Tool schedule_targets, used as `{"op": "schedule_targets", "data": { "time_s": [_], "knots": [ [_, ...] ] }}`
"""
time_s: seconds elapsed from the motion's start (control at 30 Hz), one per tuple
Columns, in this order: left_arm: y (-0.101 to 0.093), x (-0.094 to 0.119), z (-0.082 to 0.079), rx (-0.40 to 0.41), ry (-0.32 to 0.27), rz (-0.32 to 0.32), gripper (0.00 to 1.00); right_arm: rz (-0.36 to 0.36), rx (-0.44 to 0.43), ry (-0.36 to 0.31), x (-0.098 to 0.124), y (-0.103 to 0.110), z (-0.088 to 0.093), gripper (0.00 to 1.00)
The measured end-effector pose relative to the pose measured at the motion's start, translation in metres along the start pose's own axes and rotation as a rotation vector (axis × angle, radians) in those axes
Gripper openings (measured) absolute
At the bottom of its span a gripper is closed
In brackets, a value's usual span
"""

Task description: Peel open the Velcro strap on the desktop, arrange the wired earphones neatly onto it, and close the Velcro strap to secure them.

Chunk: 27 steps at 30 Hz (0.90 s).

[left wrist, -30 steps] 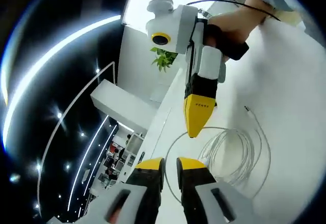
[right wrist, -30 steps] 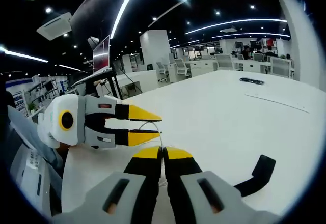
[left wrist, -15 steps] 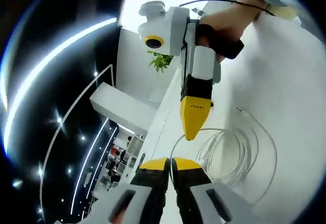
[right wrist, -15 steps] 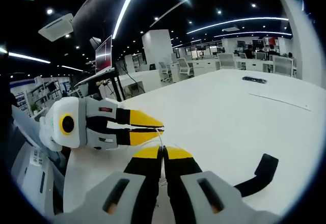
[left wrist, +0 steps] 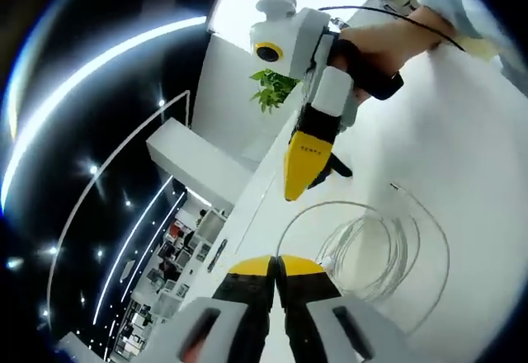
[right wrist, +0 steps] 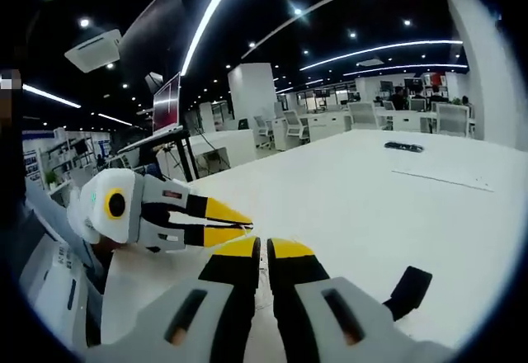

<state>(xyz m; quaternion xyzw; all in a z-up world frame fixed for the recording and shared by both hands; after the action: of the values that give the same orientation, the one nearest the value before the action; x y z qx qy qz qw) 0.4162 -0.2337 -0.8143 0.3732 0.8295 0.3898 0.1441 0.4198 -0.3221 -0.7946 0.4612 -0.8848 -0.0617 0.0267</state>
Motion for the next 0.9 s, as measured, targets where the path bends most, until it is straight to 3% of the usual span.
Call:
{"op": "schedule_targets", "data": {
  "time_s": [0.17,0.4,0.63,0.9],
  "knots": [
    [0.004,0.002,0.002,0.037,0.015,-0.013,0.06,0.036,-0.05,0.072,-0.001,-0.015,0.018,0.07],
    [-0.001,0.004,0.002,0.056,0.031,0.019,0.06,0.028,-0.07,0.182,-0.006,-0.017,0.047,0.1],
    [-0.007,0.006,0.007,0.055,0.072,0.052,0.06,0.019,-0.081,0.2,-0.005,-0.014,0.051,0.1],
    [-0.003,0.009,0.011,0.066,0.097,0.033,0.06,0.01,-0.069,0.205,-0.005,-0.011,0.051,0.1]
  ]
}}
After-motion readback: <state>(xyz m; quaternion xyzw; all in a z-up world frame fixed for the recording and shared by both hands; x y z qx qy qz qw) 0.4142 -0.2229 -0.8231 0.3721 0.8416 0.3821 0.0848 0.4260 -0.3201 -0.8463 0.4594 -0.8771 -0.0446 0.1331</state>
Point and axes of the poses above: the point that each gripper's makers call its tool centre point, and the gripper's own axes: x roughly backward along the fingers, y roughly to its left, z roughly out of its underside, the point moved 3 cm from there along x, roughly backward along the fingers, and after that the axes turned 14 degrees about -y, right-handed, at the moved point
